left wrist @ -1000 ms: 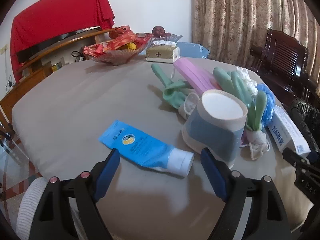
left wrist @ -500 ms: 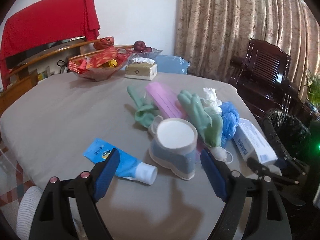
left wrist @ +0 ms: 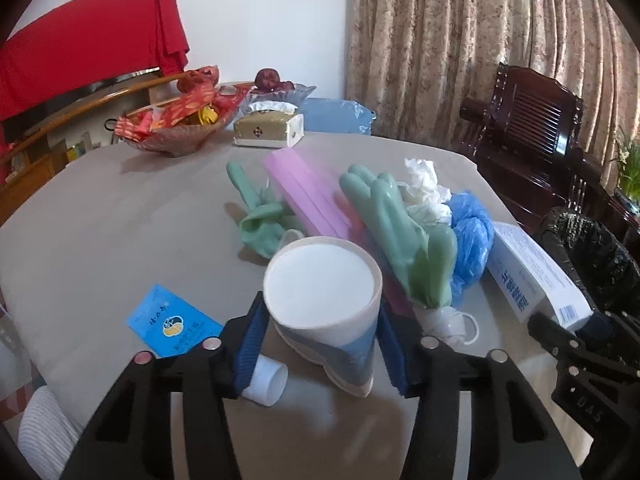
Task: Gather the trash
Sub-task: 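Grasp the white paper cup with the left gripper while the right holds the box, then carry the cup and box over the bin and open both grippers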
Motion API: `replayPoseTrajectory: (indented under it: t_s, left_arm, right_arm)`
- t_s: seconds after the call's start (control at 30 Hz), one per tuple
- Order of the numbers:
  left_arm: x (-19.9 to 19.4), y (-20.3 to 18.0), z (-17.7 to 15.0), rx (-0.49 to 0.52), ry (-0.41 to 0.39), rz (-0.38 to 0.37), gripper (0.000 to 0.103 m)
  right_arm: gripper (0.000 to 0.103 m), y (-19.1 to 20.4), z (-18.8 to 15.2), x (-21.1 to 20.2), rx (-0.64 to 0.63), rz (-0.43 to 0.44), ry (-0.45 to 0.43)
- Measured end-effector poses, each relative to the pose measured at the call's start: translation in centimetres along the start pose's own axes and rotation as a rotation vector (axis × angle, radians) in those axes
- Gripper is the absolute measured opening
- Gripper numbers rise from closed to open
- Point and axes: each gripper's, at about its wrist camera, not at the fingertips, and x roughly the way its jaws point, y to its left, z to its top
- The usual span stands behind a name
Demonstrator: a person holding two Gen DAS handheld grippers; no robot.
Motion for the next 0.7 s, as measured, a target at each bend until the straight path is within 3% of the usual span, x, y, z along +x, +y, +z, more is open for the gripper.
replayPoseTrajectory:
  t_s: [0.4, 0.7]
  left_arm:
    - [-5.3, -1.8, 3.6, 0.031, -0.142, -0.093, 0.049]
    - [-5.4, -8.6, 6.5, 0.087, -0.177, -0.251, 0.049]
  right_arm:
    - [0.051, -1.7, 2.8, -4.9, 0.027, -0.006, -0.120]
    - [0.051, -7.5, 3.3, -9.4, 0.103, -0.114, -0.192]
